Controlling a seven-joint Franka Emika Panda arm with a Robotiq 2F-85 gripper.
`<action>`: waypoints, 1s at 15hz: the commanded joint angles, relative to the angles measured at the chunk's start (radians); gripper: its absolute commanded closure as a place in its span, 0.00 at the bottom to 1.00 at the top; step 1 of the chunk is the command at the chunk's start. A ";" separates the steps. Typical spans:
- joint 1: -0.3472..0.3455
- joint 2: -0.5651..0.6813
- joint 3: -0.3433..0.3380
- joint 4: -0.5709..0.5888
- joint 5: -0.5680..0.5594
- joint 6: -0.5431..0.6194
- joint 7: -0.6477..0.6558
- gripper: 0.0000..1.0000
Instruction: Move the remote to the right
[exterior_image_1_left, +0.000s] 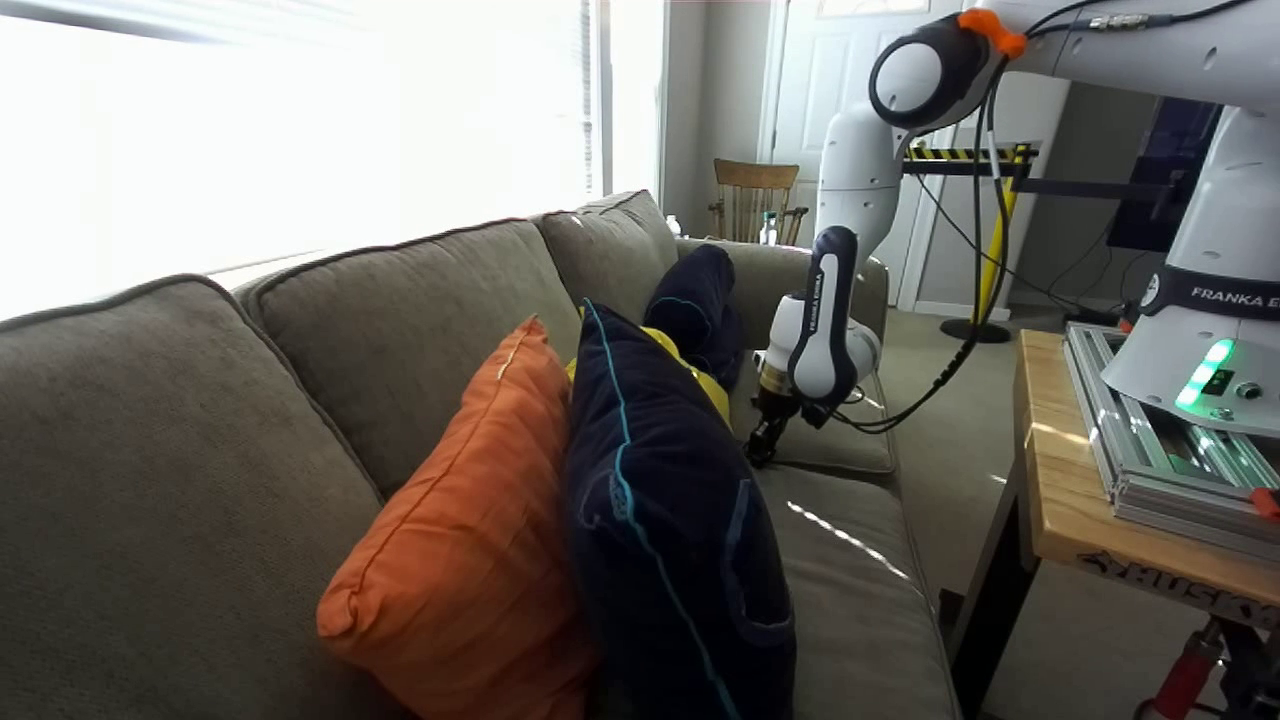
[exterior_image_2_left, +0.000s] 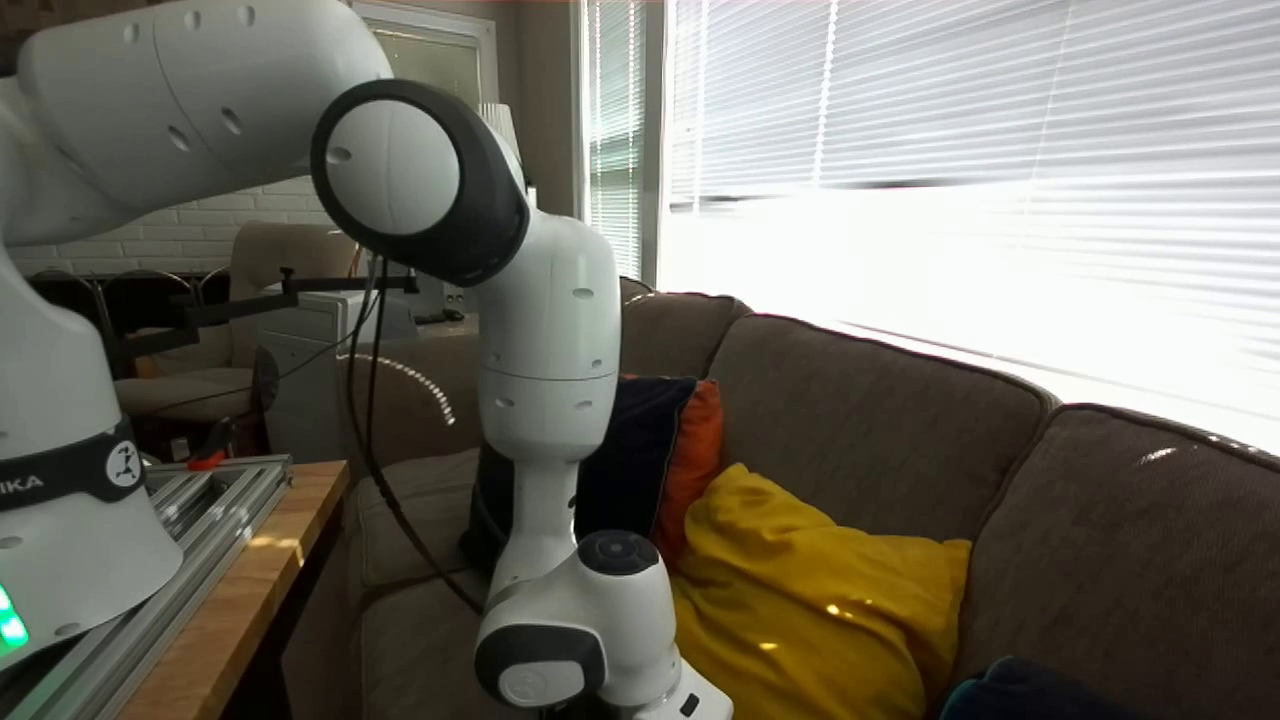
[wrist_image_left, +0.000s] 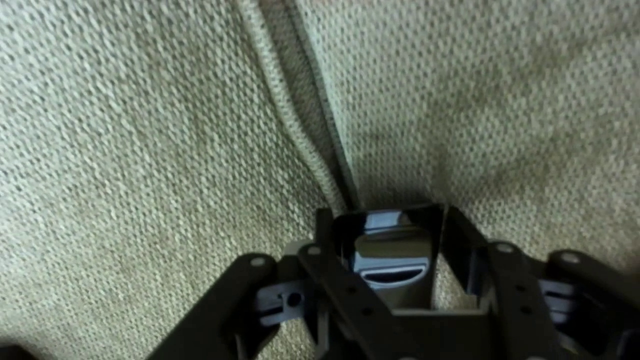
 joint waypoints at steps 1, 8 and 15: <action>0.001 -0.178 -0.026 -0.117 0.020 -0.192 0.034 0.69; 0.006 -0.416 -0.106 -0.116 0.036 -0.747 0.086 0.69; -0.079 -0.389 -0.023 -0.149 0.025 -0.336 -0.006 0.00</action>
